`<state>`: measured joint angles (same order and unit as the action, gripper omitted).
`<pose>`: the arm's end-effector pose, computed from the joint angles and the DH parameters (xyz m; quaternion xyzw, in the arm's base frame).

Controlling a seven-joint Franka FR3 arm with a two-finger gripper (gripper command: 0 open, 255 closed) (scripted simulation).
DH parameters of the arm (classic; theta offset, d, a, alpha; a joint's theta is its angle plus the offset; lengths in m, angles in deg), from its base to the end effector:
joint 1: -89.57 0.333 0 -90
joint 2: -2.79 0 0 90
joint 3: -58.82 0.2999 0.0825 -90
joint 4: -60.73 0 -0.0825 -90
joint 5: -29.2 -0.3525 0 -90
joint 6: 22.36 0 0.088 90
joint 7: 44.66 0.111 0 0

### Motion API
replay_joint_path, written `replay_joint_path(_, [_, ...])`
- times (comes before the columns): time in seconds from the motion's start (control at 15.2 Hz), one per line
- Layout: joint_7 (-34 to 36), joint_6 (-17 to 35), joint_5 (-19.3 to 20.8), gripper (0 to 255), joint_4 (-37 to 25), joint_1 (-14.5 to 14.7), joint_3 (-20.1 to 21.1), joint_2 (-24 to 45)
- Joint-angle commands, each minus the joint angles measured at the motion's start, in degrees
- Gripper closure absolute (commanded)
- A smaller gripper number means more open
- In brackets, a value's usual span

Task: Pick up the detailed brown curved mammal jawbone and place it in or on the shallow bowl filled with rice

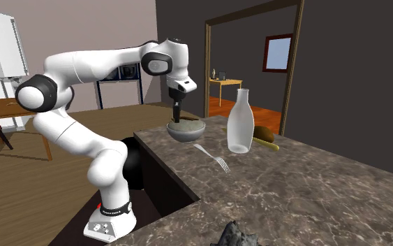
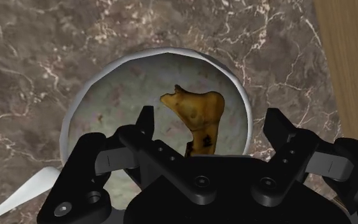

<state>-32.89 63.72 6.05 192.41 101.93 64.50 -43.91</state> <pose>0.2429 0.1394 0.6071 -0.9848 -0.0543 0.0325 0.1616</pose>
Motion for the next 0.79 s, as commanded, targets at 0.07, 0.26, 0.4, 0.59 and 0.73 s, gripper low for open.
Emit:
replay_joint_path(0.07, [0.14,-3.81,1.46,0,-3.77,-0.33,-1.31,1.32])
replay_joint_path(0.26, [0.32,-6.72,2.12,0,-8.01,-0.41,-2.37,2.78])
replay_joint_path(0.4, [0.32,-6.72,2.12,0,-8.01,-0.41,-2.37,2.78])
replay_joint_path(0.59, [0.32,-6.72,2.12,0,-8.01,-0.41,-2.37,2.78])
replay_joint_path(0.73, [0.32,-6.71,2.12,0,-8.00,-0.41,-2.37,2.78])
